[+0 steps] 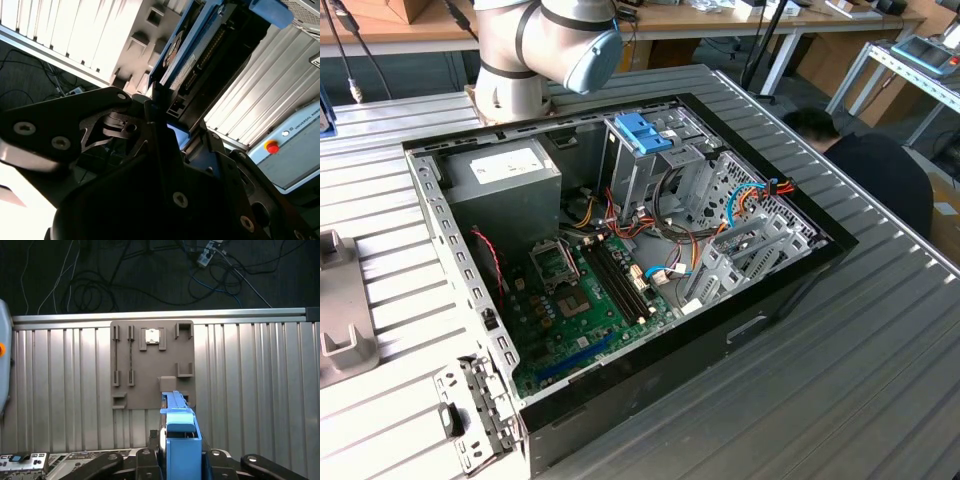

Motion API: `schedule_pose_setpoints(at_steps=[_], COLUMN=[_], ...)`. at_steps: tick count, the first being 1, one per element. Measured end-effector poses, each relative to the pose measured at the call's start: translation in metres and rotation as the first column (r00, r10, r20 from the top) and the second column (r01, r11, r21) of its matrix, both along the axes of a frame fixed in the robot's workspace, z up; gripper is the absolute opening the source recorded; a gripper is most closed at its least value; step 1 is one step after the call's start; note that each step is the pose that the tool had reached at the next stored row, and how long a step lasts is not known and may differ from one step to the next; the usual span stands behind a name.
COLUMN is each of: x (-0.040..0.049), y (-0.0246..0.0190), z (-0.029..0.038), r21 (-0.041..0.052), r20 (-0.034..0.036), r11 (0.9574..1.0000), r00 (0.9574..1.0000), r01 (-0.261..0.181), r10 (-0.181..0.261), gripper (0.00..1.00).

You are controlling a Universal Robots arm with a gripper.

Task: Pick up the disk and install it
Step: 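Pick up the disk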

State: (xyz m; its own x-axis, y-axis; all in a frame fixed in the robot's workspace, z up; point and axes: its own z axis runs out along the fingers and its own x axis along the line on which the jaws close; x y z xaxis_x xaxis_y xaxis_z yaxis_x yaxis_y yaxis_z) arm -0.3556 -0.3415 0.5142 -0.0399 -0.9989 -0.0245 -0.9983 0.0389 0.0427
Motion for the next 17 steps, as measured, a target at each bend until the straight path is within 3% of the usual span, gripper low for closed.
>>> schedule_pose_setpoints(at_steps=[17], x=[0.0004], y=[-0.0040], z=[0.0000], r21=[0.0000], r20=[0.0000], r11=[1.0000], r00=[1.0000], r01=[0.000], r10=[0.000], gripper=[0.37])
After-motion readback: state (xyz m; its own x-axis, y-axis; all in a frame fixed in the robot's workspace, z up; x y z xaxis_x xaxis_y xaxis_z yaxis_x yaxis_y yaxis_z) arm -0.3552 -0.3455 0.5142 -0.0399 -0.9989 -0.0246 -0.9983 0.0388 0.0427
